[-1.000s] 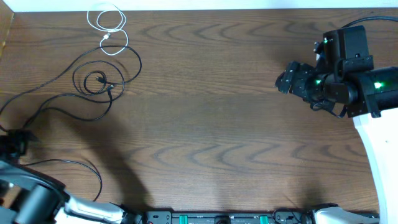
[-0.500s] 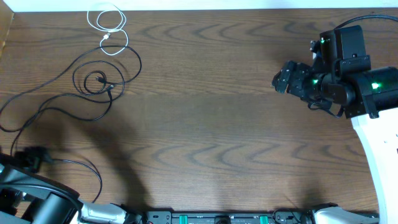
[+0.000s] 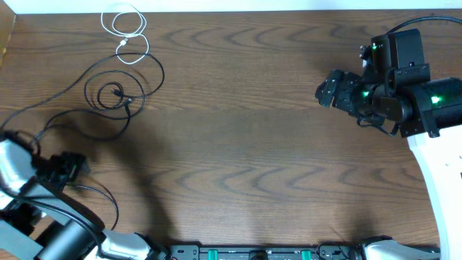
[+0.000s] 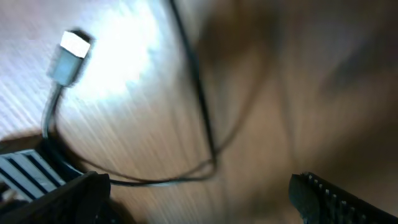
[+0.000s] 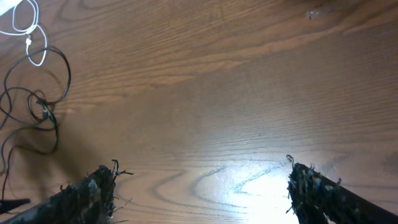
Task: Untangle cables
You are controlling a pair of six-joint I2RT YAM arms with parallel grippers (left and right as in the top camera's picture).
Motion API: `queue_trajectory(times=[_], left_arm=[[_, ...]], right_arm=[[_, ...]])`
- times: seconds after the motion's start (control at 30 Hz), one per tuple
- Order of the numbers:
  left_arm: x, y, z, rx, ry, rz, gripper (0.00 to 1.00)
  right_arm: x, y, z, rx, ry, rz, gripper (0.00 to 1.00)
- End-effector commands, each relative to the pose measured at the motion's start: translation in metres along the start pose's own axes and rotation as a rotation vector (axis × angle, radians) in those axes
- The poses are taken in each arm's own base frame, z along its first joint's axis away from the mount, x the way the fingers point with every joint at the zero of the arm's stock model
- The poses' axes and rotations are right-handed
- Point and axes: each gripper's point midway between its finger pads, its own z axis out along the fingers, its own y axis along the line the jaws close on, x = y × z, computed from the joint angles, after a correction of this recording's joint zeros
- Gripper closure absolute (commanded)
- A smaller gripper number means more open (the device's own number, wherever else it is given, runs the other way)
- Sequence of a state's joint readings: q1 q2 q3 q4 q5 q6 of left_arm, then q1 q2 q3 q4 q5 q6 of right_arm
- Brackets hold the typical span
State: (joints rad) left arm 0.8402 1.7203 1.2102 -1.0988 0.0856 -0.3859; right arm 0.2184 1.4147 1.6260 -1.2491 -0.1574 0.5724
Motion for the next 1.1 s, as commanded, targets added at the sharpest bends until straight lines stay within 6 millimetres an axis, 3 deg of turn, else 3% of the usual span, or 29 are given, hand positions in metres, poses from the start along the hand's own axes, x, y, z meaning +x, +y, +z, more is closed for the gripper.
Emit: queue_trajectory(times=[0.0, 0.17, 0.27, 0.33, 0.47, 0.77, 0.8, 0.93, 1.0, 1.07], left_arm=[[0.006, -0.006, -0.003, 0.001, -0.01, -0.008, 0.04], [0.014, -0.001, 0.013, -0.011, 0.012, -0.029, 0.07], [0.022, 0.005, 0.024, -0.029, 0.038, -0.019, 0.25], [0.027, 0.008, 0.031, -0.036, 0.053, -0.02, 0.32], [0.029, 0.009, 0.04, -0.037, 0.053, -0.02, 0.33], [0.01, -0.002, 0.04, 0.01, -0.026, -0.005, 0.36], [0.009, -0.003, 0.04, 0.014, -0.028, -0.005, 0.4], [0.009, -0.006, 0.041, 0.031, -0.026, -0.005, 0.78], [0.008, -0.007, 0.041, 0.035, -0.028, -0.005, 0.91], [0.012, -0.015, 0.039, 0.089, -0.004, -0.008, 0.92]], right_arm=[[-0.002, 0.003, -0.001, -0.005, -0.004, -0.019, 0.13], [-0.002, 0.003, -0.001, -0.005, -0.003, -0.019, 0.13], [-0.002, 0.003, -0.001, -0.005, -0.004, -0.019, 0.12], [-0.002, 0.003, -0.001, -0.006, -0.005, -0.019, 0.12], [-0.002, 0.003, -0.001, -0.005, -0.005, -0.019, 0.12], [0.0, 0.002, -0.001, -0.001, 0.002, -0.018, 0.12], [0.0, 0.002, -0.001, -0.001, 0.002, -0.017, 0.12], [-0.001, 0.003, -0.001, -0.003, -0.002, -0.018, 0.12], [-0.002, 0.004, -0.001, -0.006, -0.005, -0.018, 0.12], [-0.002, 0.003, -0.001, -0.005, -0.005, -0.018, 0.12]])
